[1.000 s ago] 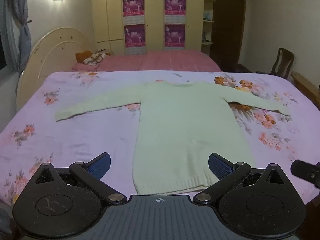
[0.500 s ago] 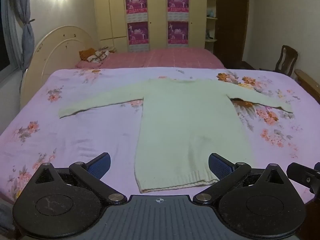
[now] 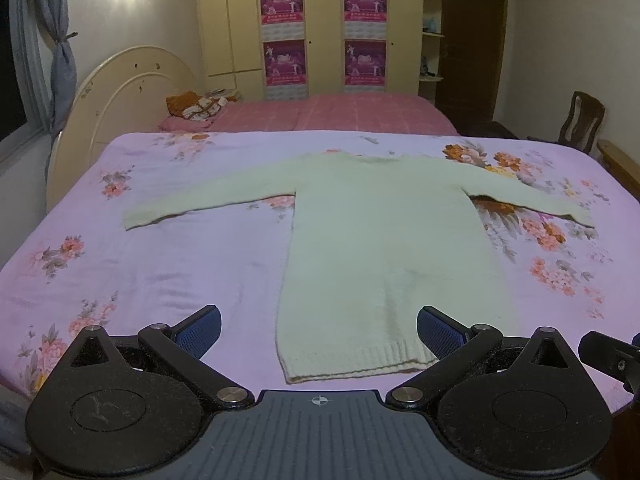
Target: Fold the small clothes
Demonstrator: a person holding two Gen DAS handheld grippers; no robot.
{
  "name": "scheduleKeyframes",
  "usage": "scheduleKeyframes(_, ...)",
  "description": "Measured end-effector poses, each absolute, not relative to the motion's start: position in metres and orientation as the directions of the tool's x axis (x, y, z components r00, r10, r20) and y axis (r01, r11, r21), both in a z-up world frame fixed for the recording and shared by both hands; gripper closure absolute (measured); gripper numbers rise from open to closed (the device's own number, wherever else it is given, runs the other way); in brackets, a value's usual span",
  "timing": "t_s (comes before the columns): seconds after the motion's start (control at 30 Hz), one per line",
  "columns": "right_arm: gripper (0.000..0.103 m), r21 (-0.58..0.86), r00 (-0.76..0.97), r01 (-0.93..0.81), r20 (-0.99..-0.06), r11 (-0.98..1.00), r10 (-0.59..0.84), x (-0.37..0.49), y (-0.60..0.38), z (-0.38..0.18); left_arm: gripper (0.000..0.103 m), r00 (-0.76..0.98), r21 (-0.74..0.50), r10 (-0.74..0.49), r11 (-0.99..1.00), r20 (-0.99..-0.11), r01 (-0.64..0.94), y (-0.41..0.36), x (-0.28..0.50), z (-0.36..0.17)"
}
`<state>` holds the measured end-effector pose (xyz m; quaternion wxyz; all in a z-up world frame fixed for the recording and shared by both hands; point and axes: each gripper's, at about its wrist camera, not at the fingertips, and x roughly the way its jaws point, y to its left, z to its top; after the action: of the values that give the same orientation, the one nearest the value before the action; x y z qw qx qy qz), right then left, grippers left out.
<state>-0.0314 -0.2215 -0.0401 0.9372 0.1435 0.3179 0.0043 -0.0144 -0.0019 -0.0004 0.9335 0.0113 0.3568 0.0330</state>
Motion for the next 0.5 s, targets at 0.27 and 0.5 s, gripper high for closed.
scheduleKeyframes(0.27,0.001,0.268,0.792,0.075,-0.602,0.960,0.106,-0.0262,-0.2188,-0.0414,0.000,0.740,0.045,0.075,0.997,-0.668,-0.061,0.0021,-0.0122,-0.0026)
scheduleKeyframes(0.5,0.001,0.266,0.787,0.071,-0.607,0.961,0.110,-0.0218,-0.2148,-0.0400,0.000,0.741,0.050,0.084,0.996,-0.666,-0.068,0.0027,-0.0108,-0.0030)
